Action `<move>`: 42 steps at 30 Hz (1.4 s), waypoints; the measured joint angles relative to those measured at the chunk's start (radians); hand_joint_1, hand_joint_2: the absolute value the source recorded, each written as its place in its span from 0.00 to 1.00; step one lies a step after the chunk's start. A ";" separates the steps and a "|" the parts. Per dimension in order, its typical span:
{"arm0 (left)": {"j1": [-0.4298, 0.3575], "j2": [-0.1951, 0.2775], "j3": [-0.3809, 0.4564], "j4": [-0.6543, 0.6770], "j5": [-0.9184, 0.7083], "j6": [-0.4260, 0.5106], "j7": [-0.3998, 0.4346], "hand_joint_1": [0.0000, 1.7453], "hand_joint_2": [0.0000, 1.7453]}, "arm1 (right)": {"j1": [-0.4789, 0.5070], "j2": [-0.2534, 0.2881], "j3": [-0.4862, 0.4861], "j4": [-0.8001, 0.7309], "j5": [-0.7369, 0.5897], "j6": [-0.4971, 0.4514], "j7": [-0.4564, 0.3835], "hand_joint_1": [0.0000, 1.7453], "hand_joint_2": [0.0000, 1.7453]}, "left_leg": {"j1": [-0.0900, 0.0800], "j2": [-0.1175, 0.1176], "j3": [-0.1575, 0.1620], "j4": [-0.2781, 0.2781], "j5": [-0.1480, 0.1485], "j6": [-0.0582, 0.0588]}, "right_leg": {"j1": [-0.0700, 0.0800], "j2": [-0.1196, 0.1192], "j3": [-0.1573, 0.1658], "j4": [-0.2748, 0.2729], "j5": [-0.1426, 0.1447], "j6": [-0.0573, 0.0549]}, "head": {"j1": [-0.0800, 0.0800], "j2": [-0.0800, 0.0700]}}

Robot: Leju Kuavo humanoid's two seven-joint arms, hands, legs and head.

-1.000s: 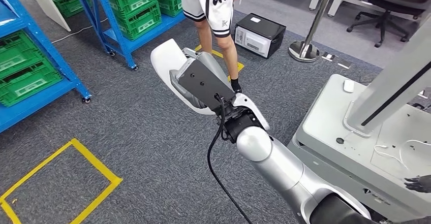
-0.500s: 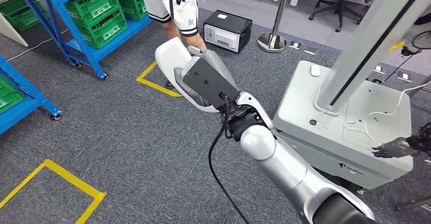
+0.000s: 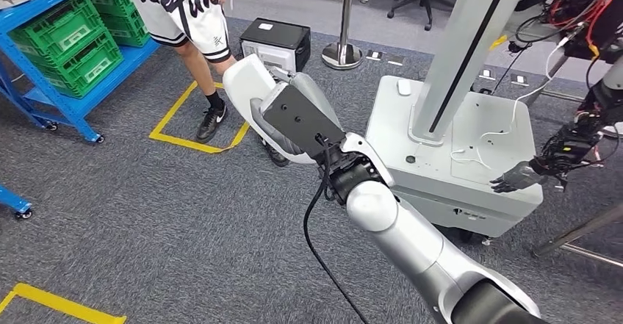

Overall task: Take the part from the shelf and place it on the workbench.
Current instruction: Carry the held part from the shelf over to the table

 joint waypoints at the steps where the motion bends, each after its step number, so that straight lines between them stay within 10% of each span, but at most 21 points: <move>1: -0.001 0.000 0.000 0.000 0.000 0.000 0.000 0.00 1.00 | 0.001 -0.001 0.000 0.000 0.000 0.000 0.000 1.00 1.00 | 0.001 0.013 0.003 -0.003 0.004 0.007 | -0.001 0.004 -0.003 -0.002 0.003 0.006 | 0.000 0.000; 5: 0.000 0.000 0.000 0.000 -0.001 0.000 0.000 0.00 1.00 | -0.002 -0.004 0.000 0.000 0.000 0.000 0.000 1.00 1.00 | 0.001 0.068 0.009 -0.018 0.012 0.032 | 0.005 -0.104 -0.070 0.133 -0.069 0.020 | 0.006 0.000; 8: 0.003 0.001 0.000 0.000 -0.001 0.000 0.001 0.00 1.00 | 0.002 -0.005 0.000 0.001 0.000 0.000 0.000 1.00 1.00 | -0.002 0.113 0.009 -0.017 0.010 0.035 | 0.000 -0.128 -0.146 0.287 -0.122 0.028 | 0.007 0.000; 14: 0.000 0.001 0.000 -0.001 -0.003 0.000 0.001 0.00 1.00 | -0.003 -0.006 0.000 0.002 -0.005 0.002 -0.001 1.00 1.00 | -0.006 0.180 0.012 -0.004 -0.008 0.005 | 0.003 -0.197 0.004 0.008 -0.015 0.011 | 0.006 0.000; 18: -0.004 0.000 0.000 -0.001 -0.006 0.000 0.001 0.00 1.00 | -0.007 -0.008 -0.001 0.002 -0.014 0.006 -0.003 1.00 1.00 | -0.002 0.170 0.018 0.008 -0.028 -0.018 | 0.002 -0.155 0.003 0.003 -0.007 -0.019 | 0.004 0.000; 21: -0.002 0.000 0.000 0.000 -0.008 0.000 0.001 0.00 1.00 | -0.011 -0.006 0.000 0.002 -0.019 0.006 -0.004 1.00 1.00 | 0.000 0.093 -0.057 0.172 -0.117 -0.023 | 0.001 -0.125 0.004 0.000 -0.004 -0.031 | 0.002 0.000; 23: 0.002 0.001 0.000 0.000 -0.008 0.000 0.002 0.00 1.00 | -0.011 -0.006 0.000 0.004 -0.021 0.006 -0.003 1.00 1.00 | -0.004 0.083 -0.109 0.272 -0.143 -0.017 | 0.006 -0.098 0.003 0.002 -0.005 -0.033 | 0.002 0.000; 28: 0.006 0.003 0.000 0.000 -0.004 0.002 0.009 0.00 1.00 | -0.010 -0.005 0.000 0.005 -0.041 0.006 -0.014 1.00 1.00 | -0.014 0.013 -0.011 0.030 -0.004 0.012 | 0.009 -0.034 0.001 0.007 -0.002 -0.028 | 0.002 0.000; 31: 0.008 0.005 0.000 0.001 0.001 0.008 0.015 0.00 1.00 | -0.004 -0.005 0.000 0.007 -0.053 0.003 -0.020 1.00 1.00 | -0.020 0.012 0.008 -0.010 0.004 0.019 | 0.004 0.000 -0.006 -0.001 0.009 -0.008 | 0.001 0.000; 34: 0.010 0.003 0.001 0.000 0.006 0.014 0.015 0.00 1.00 | 0.004 -0.005 0.000 0.009 -0.059 0.000 -0.022 1.00 1.00 | -0.014 0.049 0.019 -0.031 0.019 0.035 | 0.011 -0.043 -0.028 0.038 -0.015 0.002 | 0.005 0.000; 38: 0.018 0.001 0.002 0.001 0.012 0.019 0.010 0.00 1.00 | 0.021 -0.002 0.000 0.009 -0.045 0.004 -0.014 1.00 1.00 | -0.016 0.106 0.020 -0.032 0.017 0.045 | 0.009 -0.125 -0.138 0.265 -0.116 0.013 | 0.009 0.000; 42: 0.014 -0.004 0.002 0.000 0.011 0.020 0.010 0.00 1.00 | 0.033 -0.002 -0.001 0.002 -0.027 0.013 -0.002 1.00 1.00 | -0.016 0.157 0.020 -0.019 0.004 0.033 | 0.001 -0.174 -0.040 0.095 -0.032 0.018 | 0.008 0.000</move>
